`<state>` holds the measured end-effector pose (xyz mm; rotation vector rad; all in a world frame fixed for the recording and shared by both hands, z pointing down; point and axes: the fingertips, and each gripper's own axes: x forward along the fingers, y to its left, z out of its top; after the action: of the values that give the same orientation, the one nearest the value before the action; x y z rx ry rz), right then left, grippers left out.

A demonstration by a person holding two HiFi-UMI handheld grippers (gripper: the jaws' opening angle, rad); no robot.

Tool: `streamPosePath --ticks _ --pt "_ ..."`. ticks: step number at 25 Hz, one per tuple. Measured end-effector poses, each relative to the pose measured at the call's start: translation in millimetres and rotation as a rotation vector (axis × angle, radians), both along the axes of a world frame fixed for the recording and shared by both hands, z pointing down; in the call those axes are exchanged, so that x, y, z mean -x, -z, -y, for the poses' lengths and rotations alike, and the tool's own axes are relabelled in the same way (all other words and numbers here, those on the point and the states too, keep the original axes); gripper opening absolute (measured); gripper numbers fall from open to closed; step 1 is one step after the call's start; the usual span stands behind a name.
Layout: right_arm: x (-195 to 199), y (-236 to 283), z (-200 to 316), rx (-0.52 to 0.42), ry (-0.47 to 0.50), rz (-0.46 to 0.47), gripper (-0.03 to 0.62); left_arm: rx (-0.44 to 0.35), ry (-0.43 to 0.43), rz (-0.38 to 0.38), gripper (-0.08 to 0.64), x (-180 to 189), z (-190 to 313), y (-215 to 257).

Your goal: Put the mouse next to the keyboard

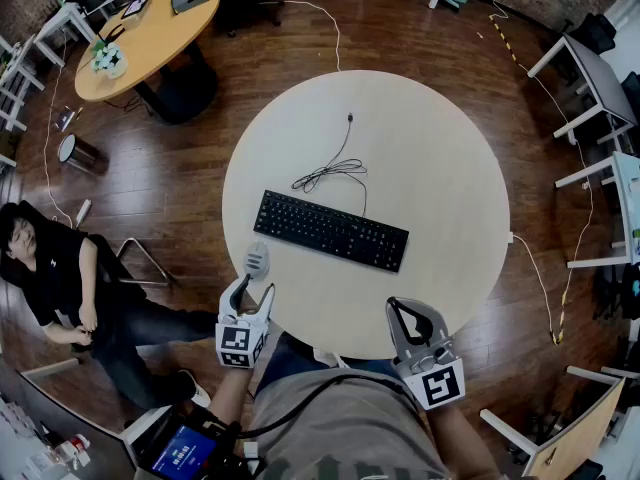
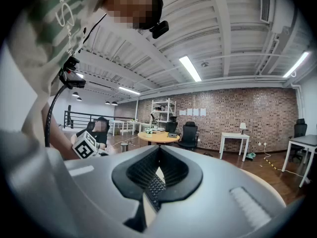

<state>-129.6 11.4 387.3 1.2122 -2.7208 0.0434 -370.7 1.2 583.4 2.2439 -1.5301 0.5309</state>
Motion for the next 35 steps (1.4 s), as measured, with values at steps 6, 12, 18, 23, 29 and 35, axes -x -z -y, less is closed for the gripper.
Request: streamPosePath --ticks 6,12,18,23,29,35 --pt "10 -12 7 0.040 0.028 -0.002 0.005 0.235 0.022 0.041 0.282 30 30 -91" --pt "9 -28 13 0.103 -0.038 -0.040 0.005 0.335 0.006 0.099 0.285 51 52 -131" --pt "4 -30 16 0.101 -0.081 -0.044 0.005 0.426 -0.011 0.127 0.287 50 52 -153" --pt "3 -33 16 0.103 -0.093 -0.047 0.005 0.439 -0.035 0.158 0.296 45 54 -157" --pt "4 -33 9 0.091 -0.084 -0.046 0.005 0.463 -0.044 0.144 0.295 39 46 -159" --pt "0 -33 -2 0.088 -0.076 -0.046 0.005 0.451 -0.022 0.139 0.295 30 28 -158"
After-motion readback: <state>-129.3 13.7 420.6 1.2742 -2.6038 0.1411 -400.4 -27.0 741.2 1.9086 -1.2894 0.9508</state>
